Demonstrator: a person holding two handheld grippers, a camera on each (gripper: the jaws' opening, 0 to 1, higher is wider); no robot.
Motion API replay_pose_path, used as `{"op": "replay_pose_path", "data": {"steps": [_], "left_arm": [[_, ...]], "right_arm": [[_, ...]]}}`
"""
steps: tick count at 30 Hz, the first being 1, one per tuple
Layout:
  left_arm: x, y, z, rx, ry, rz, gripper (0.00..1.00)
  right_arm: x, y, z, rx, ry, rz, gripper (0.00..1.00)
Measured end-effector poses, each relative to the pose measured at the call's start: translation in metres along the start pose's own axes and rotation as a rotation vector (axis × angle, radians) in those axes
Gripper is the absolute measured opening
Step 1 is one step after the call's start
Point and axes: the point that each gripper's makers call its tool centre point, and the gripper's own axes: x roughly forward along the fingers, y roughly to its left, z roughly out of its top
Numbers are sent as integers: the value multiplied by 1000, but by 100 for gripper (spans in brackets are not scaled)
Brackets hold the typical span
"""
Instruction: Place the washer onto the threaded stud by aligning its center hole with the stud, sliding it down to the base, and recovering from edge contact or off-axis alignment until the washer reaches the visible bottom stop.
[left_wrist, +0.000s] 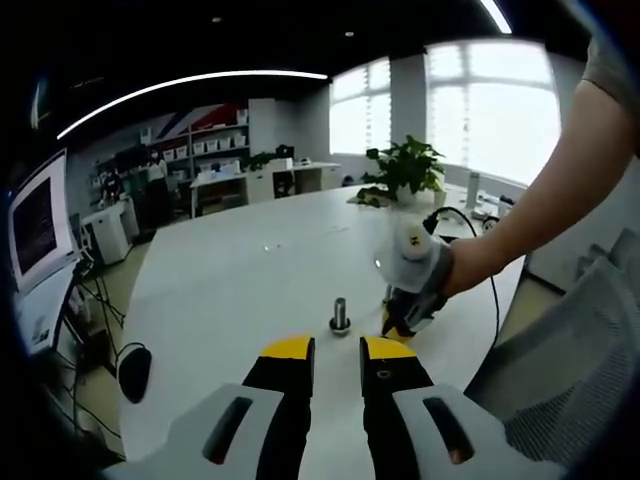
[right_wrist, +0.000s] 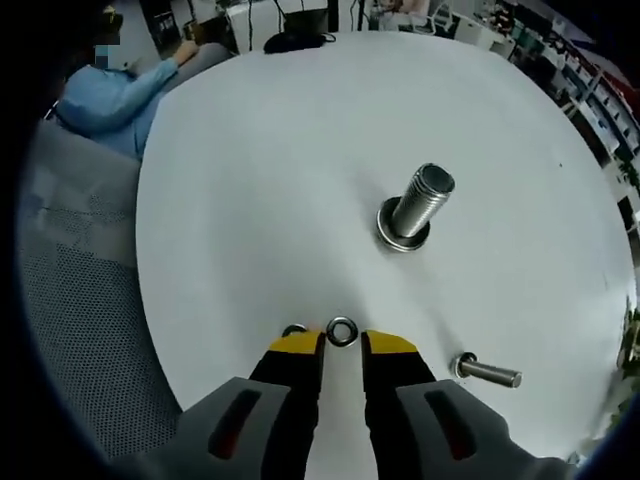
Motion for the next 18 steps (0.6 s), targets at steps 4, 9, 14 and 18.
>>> {"op": "replay_pose_path", "data": {"steps": [4, 9, 14, 18], "left_arm": [[0, 0, 0, 6, 1, 0, 16], [0, 1, -1, 1, 5, 2, 16], [0, 1, -2, 0, 7, 3, 16], [0, 1, -2, 1, 9, 1, 15]], "right_arm": [[-1, 0, 1, -44, 9, 31, 17], [1, 1, 4, -75, 54, 40, 17], [3, 1, 8, -88, 80, 33, 15], [4, -1, 7, -109, 122, 47, 15]]}}
